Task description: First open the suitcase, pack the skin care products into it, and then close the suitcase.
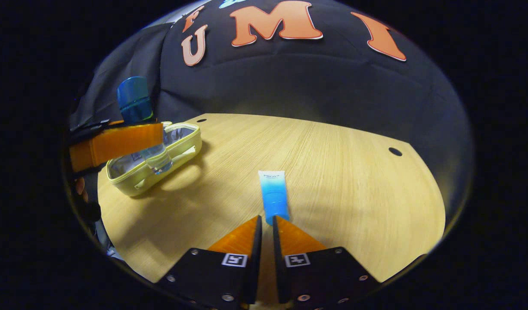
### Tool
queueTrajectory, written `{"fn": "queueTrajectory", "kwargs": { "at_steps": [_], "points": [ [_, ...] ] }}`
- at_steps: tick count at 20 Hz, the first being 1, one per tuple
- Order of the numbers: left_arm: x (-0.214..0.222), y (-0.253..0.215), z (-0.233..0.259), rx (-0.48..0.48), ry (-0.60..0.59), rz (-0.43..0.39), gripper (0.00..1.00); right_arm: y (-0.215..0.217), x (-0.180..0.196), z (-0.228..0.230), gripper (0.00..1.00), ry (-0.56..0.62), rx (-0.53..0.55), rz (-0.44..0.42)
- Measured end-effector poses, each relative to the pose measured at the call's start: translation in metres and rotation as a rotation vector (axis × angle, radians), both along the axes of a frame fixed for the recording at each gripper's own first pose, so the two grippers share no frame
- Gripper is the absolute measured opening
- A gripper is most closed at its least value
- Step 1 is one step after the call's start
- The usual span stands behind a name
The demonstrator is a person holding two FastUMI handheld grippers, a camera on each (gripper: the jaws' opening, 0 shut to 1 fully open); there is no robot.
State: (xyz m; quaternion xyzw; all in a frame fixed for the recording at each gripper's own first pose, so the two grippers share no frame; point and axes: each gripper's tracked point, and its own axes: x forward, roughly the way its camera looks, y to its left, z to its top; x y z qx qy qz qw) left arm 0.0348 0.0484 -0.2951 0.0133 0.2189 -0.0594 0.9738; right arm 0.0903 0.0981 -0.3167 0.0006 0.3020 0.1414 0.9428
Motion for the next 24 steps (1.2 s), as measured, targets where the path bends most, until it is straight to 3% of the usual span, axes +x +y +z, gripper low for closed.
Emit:
{"fn": "queueTrajectory", "kwargs": {
  "at_steps": [1, 2, 3, 4, 8, 19, 20, 21, 24],
  "points": [
    [-0.002, 0.006, -0.001, 0.007, 0.003, 0.006, 0.44, -0.001, 0.006, 0.005, 0.26, -0.025, -0.006, -0.005],
    [-0.002, 0.012, -0.003, 0.01, 0.005, 0.014, 0.43, -0.001, 0.014, 0.007, 0.41, -0.048, -0.004, -0.01],
    [-0.001, 0.018, -0.003, 0.011, 0.008, 0.02, 0.43, 0.001, 0.018, 0.005, 0.46, -0.042, -0.006, -0.001],
    [0.001, 0.022, -0.004, 0.013, 0.009, 0.028, 0.43, 0.004, 0.017, -0.001, 0.58, -0.016, -0.017, 0.015],
    [0.011, 0.034, 0.003, 0.025, -0.016, 0.033, 0.43, 0.001, 0.037, -0.007, 0.72, -0.029, -0.052, 0.013],
    [0.022, 0.048, 0.001, 0.042, 0.031, 0.038, 0.43, 0.011, 0.073, -0.021, 0.74, 0.097, -0.042, 0.019],
    [0.024, 0.049, 0.0, 0.044, 0.035, 0.038, 0.42, 0.014, 0.071, -0.021, 0.65, 0.094, -0.051, 0.031],
    [0.025, 0.049, -0.001, 0.044, 0.04, 0.038, 0.42, 0.018, 0.071, -0.023, 0.65, 0.097, -0.056, 0.041],
    [0.026, 0.047, -0.005, 0.038, 0.053, 0.03, 0.42, 0.015, 0.068, -0.02, 0.52, 0.118, -0.064, 0.011]
  ]
}}
